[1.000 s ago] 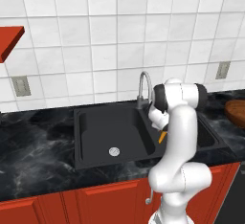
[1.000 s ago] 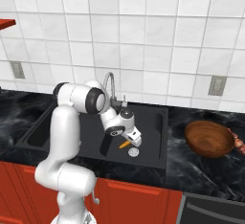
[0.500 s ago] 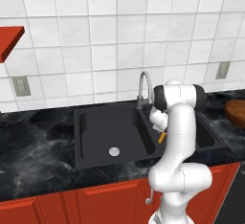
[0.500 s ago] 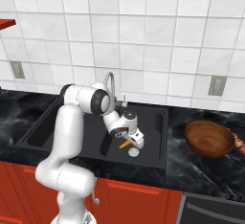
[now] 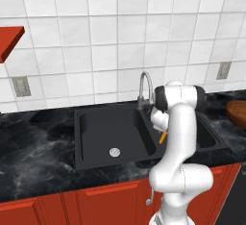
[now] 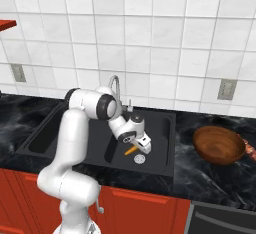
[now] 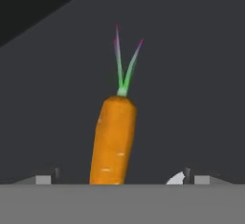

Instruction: Pick the carrot from the sink and place it in the bowl. Then pick the bowl and place it in the microwave. Then close the microwave door and press the start button.

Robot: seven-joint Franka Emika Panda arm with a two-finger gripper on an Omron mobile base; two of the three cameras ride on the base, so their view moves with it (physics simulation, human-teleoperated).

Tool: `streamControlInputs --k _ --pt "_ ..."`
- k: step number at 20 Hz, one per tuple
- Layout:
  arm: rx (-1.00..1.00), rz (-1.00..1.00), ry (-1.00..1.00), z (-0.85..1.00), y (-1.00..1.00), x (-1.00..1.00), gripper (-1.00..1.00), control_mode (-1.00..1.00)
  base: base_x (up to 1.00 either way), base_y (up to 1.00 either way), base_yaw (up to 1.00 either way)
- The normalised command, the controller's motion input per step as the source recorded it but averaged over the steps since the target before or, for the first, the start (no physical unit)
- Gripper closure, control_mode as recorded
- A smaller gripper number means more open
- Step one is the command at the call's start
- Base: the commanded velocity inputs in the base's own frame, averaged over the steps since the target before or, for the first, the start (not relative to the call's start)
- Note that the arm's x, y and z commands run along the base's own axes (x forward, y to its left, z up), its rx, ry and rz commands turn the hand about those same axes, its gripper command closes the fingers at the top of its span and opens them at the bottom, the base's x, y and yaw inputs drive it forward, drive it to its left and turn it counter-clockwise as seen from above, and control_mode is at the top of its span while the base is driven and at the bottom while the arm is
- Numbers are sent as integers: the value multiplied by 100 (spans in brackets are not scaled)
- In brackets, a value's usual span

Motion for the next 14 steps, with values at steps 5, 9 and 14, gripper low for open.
streamControlInputs --k 5,9,14 --pt "0 0 0 -20 0 49 -100 -100 0 0 0" --pt "0 0 0 -27 -2 41 -100 -100 0 0 0" --pt "0 0 1 -22 -11 11 100 -100 0 0 0"
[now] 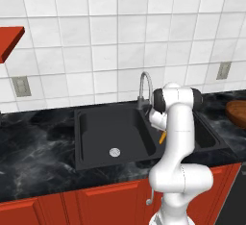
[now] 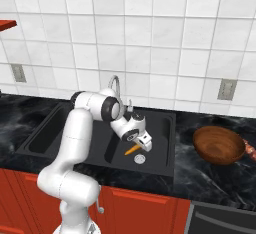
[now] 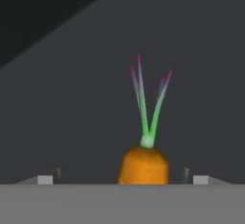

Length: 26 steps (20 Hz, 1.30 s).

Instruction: Pick the carrot from the sink and place it in the bowl. Then pick the bowl and place it in the microwave. Then close the microwave door and press the start button.

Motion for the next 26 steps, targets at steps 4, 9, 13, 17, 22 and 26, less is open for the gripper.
streamControlInputs --k 4,9,13,17,22,26 --pt "1 0 1 -3 -7 0 100 -100 0 0 0" --pt "5 0 0 0 -10 0 100 -100 0 0 0" --pt "2 1 1 41 -39 -4 100 -100 0 0 0" --pt "0 6 -6 97 -38 -27 100 -100 0 0 0" --pt "-6 13 -18 100 -33 -51 100 -100 0 0 0" --pt "-18 13 -20 100 -45 -73 100 -100 0 0 0"
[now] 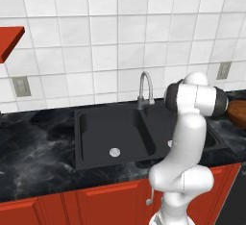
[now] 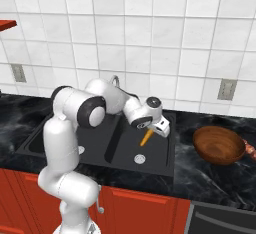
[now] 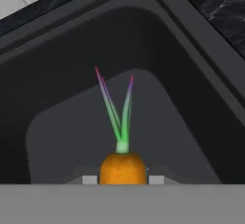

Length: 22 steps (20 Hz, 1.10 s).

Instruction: Pick the carrot from the sink and place it in the bowl. Then pick the bowl and place it in the microwave. Then close the microwave door and press the start button.

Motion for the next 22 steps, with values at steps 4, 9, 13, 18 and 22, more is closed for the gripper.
streamControlInputs --k 4,9,13,18,22 --pt "-16 6 -12 100 -53 -67 100 -100 0 0 0" --pt "-11 0 -1 100 -59 -25 100 -100 0 0 0" --pt "-7 0 0 100 -76 -1 100 -100 0 0 0" --pt "-2 0 2 100 -90 0 100 -100 0 0 0" --pt "0 3 7 54 -100 -1 100 -100 0 0 0"
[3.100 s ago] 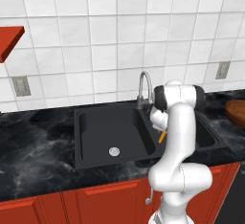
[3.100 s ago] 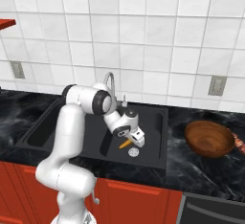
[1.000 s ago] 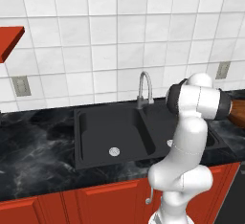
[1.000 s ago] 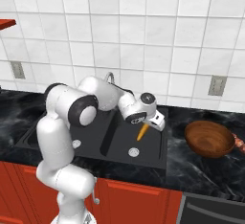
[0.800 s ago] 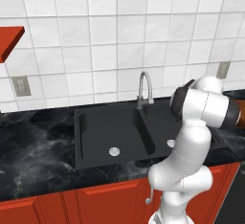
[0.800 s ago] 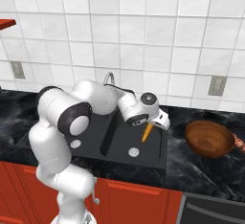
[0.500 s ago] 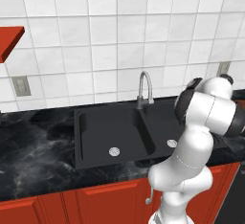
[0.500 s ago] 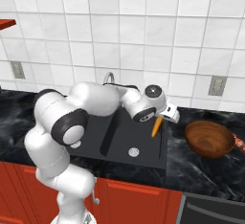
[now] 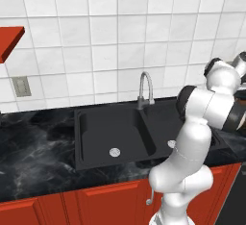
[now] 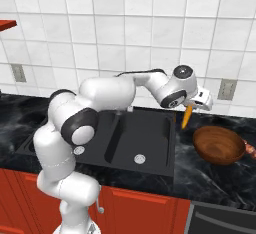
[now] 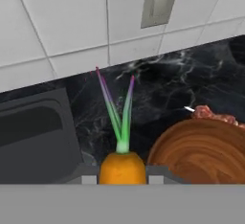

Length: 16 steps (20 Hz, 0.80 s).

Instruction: Pick the carrot from the sink and place it in the bowl. Then pick the bowl and place it in the microwave. Then close the microwave door and press the start button.

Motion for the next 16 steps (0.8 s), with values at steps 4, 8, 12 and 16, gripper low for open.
streamControlInputs --k 4,8,12,16 --pt "-6 7 15 -21 -71 -2 100 -100 0 0 0" --pt "-3 8 9 -42 -75 -2 100 -100 0 0 0" --pt "-4 7 4 -47 -62 0 100 -100 0 0 0" --pt "-2 5 1 -49 -58 -1 100 -100 0 0 0"
